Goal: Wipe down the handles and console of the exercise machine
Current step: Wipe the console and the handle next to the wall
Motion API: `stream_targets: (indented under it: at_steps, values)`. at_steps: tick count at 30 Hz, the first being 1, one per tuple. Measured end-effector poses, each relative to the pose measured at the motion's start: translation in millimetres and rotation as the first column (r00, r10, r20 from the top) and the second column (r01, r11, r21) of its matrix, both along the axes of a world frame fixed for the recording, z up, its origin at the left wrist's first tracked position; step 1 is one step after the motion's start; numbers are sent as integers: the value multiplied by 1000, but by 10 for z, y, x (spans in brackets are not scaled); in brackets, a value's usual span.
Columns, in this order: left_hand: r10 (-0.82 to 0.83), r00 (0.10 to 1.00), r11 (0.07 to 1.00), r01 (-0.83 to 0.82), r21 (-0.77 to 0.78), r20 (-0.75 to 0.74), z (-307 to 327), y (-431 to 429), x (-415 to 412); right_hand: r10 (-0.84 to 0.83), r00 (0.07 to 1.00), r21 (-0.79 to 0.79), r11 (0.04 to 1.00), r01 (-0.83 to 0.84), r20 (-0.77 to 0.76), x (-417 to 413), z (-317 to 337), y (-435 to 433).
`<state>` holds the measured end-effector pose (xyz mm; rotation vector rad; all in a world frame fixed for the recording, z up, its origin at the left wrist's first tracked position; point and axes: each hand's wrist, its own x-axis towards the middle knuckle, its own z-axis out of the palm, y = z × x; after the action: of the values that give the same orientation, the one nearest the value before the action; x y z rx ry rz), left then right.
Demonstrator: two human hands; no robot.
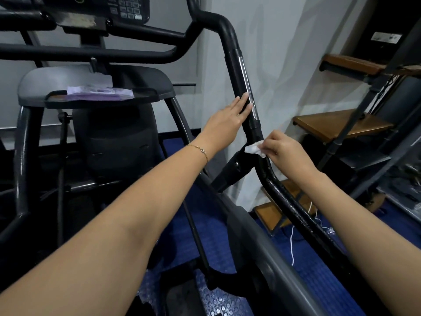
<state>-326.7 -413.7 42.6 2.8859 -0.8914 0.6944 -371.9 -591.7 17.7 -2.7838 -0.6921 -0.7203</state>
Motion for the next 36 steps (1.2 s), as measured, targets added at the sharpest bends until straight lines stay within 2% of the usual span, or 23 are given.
stream_targets:
  at_steps: [6,10,13,18,23,29,33,36]
  values:
    - [15,1000,1000,-14,15,-21,53,29,-22,-62,998,164,985,56,33,197,113,129]
    - [79,997,996,-78,52,-12,110,-19,-111,70,996,7,998,-69,-55,-152,-112,-121]
    - [125,992,989,-124,83,-8,144,-81,-156,120,985,-79,988,-130,-126,-65,-6,-204]
    - [205,978,976,-202,75,-35,133,-164,-225,36,999,137,990,-33,-18,316,162,-2]
    - [213,977,973,-209,95,-32,14,-224,-291,118,990,4,993,-118,-74,58,-100,-213]
    - [104,994,979,-98,179,-23,-183,-170,-432,20,991,131,991,-3,-129,116,41,-93]
    - [97,994,982,-89,168,-44,-160,-182,-452,31,968,8,1000,-30,-250,-95,-79,-230]
    - [108,992,985,-98,140,-64,-174,-191,-456,25,952,27,999,-18,-306,-116,-49,-250]
